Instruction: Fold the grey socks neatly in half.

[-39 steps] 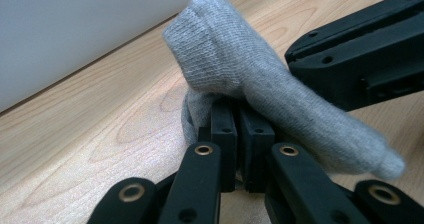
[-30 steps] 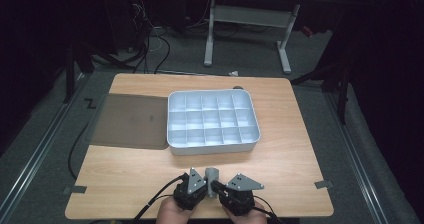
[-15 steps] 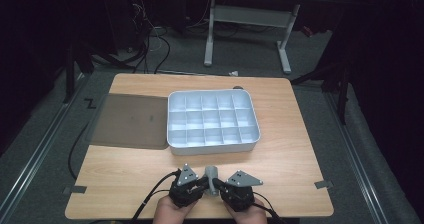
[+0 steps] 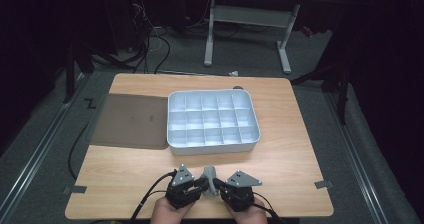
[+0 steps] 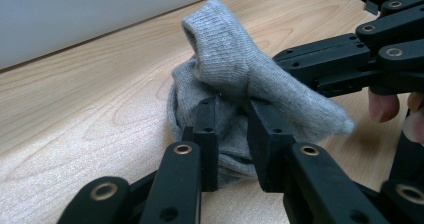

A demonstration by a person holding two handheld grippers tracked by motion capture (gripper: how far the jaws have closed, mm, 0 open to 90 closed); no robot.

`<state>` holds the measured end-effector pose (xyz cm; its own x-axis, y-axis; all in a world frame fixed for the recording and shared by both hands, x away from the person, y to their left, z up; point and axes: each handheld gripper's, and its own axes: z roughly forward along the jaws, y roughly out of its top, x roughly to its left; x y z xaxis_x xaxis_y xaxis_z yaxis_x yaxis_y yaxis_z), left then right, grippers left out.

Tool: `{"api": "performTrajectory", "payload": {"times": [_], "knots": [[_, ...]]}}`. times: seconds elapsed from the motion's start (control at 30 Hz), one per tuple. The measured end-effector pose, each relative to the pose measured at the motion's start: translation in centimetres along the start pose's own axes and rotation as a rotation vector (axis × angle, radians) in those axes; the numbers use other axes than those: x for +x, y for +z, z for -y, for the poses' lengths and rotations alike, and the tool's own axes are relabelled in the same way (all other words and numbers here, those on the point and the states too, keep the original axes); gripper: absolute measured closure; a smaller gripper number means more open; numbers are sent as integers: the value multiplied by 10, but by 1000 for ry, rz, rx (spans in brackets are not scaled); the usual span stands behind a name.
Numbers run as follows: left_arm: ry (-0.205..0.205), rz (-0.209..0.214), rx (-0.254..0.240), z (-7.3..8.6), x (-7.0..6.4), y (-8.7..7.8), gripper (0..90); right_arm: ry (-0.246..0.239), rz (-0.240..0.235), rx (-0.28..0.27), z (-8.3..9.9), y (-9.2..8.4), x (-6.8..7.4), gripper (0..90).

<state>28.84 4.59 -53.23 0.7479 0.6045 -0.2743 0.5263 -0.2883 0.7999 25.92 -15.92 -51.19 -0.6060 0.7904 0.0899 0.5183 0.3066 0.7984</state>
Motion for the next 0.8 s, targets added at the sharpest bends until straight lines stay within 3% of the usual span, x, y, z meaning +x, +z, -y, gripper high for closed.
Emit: {"api": "performTrajectory", "payload": {"times": [0.63, 0.8], "knots": [[13, -24, -41, -2, 1, -8, 759, -2, 4, 5, 0, -1, -1, 900], [-3, -58, -82, -3, 5, -23, 709, 2, 2, 10, 0, 0, -1, 900]]}}
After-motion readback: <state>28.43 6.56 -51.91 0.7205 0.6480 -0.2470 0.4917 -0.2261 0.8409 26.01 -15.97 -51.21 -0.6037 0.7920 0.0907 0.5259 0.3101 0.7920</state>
